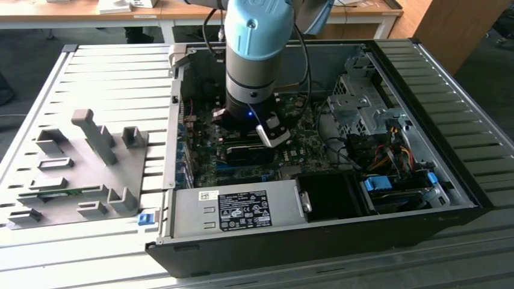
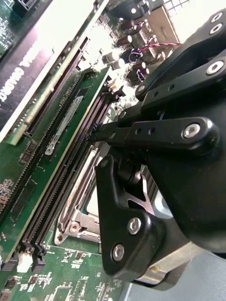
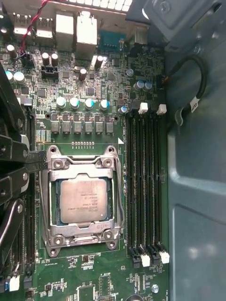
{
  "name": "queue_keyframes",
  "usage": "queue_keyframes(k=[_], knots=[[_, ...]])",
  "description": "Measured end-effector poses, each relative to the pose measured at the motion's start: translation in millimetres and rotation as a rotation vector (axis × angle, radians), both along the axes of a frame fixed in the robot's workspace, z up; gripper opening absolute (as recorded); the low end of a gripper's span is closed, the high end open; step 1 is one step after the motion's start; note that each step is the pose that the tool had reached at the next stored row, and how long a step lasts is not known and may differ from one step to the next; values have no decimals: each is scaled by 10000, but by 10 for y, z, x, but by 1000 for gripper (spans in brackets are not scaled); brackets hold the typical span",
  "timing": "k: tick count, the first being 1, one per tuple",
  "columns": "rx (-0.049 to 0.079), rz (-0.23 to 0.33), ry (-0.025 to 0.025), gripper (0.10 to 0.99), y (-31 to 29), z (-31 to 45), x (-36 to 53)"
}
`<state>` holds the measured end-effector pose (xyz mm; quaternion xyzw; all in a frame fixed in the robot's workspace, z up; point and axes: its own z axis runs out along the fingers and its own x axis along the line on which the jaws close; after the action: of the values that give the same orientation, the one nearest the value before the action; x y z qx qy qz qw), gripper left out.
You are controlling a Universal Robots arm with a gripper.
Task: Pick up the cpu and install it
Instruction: 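Install the second cpu locking lever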
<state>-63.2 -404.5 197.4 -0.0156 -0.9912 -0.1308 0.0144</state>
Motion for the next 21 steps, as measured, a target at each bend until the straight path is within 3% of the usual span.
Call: queue_keyframes(k=[9, 21], knots=[[251, 0, -35, 106, 0, -41, -21], [431, 1, -79, 106, 1, -71, -58]])
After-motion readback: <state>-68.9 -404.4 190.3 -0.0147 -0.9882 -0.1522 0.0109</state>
